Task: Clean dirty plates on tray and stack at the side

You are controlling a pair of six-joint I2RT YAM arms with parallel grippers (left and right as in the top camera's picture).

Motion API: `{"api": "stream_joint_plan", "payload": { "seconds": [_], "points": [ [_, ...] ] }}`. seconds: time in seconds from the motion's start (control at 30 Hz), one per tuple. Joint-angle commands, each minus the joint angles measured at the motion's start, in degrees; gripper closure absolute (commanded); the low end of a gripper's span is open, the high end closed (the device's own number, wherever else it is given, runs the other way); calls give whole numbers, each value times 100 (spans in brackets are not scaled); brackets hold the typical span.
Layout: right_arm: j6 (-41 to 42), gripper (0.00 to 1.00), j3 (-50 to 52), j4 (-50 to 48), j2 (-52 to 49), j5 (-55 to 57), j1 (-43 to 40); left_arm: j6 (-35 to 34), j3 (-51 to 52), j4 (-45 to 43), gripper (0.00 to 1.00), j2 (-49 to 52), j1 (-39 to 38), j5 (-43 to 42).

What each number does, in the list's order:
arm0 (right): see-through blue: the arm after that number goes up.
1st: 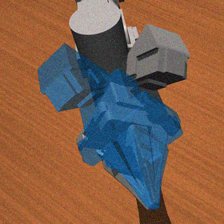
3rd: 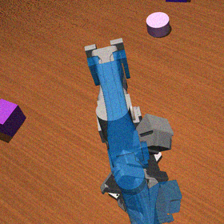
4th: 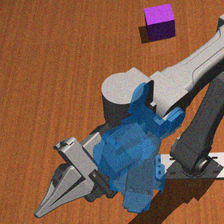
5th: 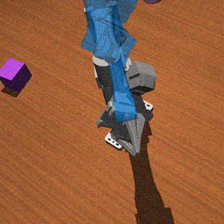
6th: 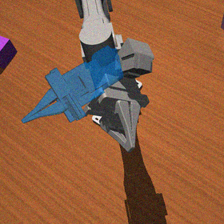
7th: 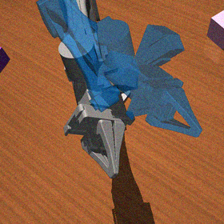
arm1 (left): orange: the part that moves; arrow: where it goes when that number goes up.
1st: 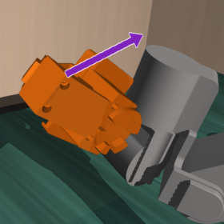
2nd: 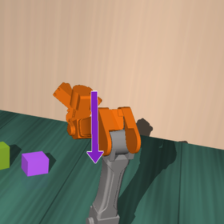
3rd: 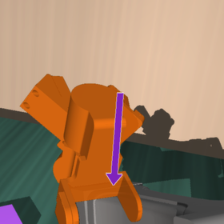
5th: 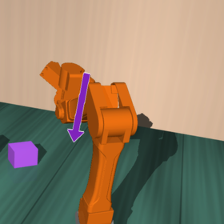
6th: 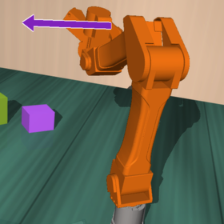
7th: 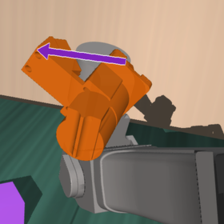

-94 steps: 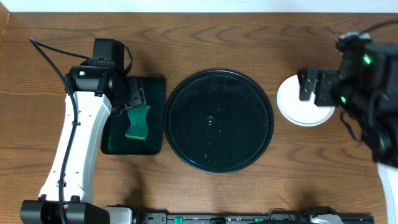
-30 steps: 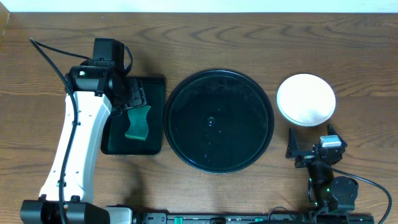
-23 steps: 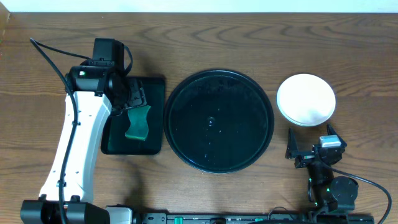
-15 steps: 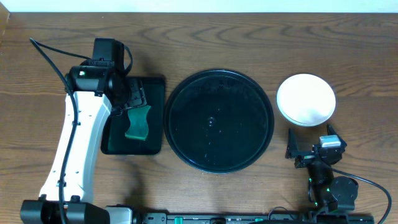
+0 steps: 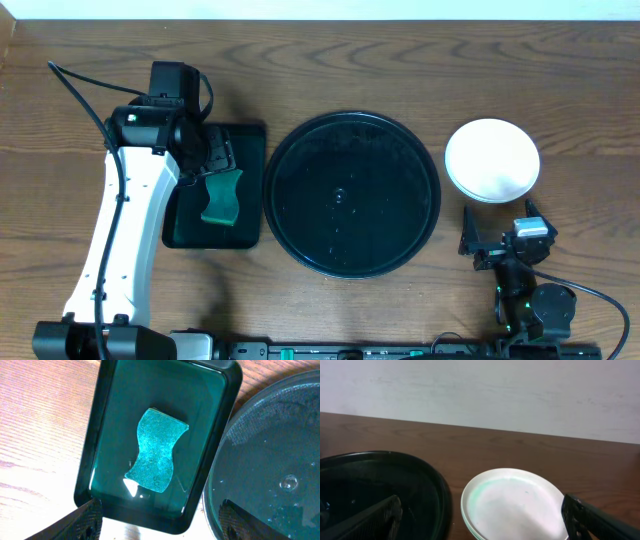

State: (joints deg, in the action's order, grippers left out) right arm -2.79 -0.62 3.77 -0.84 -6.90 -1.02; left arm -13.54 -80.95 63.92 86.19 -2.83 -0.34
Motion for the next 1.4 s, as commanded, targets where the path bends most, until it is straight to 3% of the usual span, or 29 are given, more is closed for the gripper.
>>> {"api": "stream_joint_plan", "payload": {
  "seconds": [0.0, 0.13, 0.23, 0.47, 0.8, 1.07, 1.37],
  "points": [
    [-72, 1, 26, -11, 55, -48, -50, -48, -46, 17, 25, -151, -9, -15],
    [-72, 1, 26, -11, 55, -46, -50, -7, 149, -192, 25, -807, -9, -15],
    [-72, 1, 26, -11, 55, -48, -50, -4, 686, -1113, 25, -1606, -9, -37],
    [-72, 1, 26, -11, 55, -48, -50, 487, 3091, -3560, 25, -3897, 4, -31],
    [-72, 1, 26, -11, 55, -46, -50, 643, 6183, -5748, 25, -6398, 328, -37],
    [-72, 1, 26, -11, 55, -46, -50, 643, 7440, -6017, 25, -8100, 634, -76],
    [-72, 1, 26, -11, 55, -48, -50, 645, 8004, -6035, 25, -8614, 693, -52]
  ]
}}
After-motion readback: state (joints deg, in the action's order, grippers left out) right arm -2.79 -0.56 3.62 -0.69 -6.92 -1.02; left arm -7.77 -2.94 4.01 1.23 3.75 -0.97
